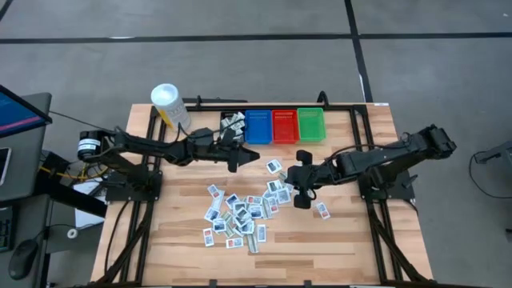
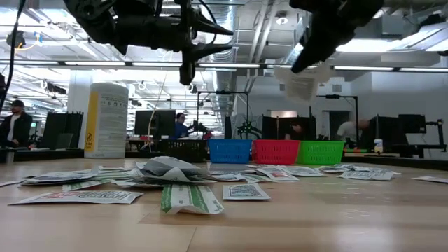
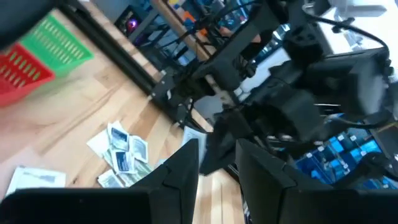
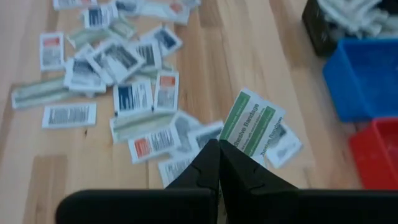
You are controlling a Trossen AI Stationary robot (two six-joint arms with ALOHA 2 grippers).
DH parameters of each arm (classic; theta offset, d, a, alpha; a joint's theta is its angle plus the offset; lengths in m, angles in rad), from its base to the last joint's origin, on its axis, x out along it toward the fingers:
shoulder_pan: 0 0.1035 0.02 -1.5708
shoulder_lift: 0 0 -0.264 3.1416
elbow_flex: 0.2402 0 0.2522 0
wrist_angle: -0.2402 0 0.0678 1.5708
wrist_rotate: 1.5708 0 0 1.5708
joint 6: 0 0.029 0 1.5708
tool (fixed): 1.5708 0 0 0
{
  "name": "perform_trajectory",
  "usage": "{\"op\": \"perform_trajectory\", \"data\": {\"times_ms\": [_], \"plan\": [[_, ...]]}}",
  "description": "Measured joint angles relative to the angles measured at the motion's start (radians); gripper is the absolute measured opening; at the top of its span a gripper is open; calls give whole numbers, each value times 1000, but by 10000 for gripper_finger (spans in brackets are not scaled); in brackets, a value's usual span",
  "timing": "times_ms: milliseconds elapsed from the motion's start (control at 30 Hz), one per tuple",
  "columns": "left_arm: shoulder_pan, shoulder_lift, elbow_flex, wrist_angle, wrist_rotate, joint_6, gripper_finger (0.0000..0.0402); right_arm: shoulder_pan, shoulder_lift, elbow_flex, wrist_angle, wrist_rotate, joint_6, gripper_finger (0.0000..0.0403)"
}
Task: Pick & Place First Aid Supplies
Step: Put the green bandage pack in the black bin
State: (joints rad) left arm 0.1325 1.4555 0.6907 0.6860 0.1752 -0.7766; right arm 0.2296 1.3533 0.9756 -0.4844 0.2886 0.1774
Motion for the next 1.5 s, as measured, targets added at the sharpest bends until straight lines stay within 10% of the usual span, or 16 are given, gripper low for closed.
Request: {"op": "perform_trajectory", "data": {"times_ms": [1500], "plan": [[-63,87,4,22,-152,-621,108,-90,139,61,234,-7,-401,0]]}}
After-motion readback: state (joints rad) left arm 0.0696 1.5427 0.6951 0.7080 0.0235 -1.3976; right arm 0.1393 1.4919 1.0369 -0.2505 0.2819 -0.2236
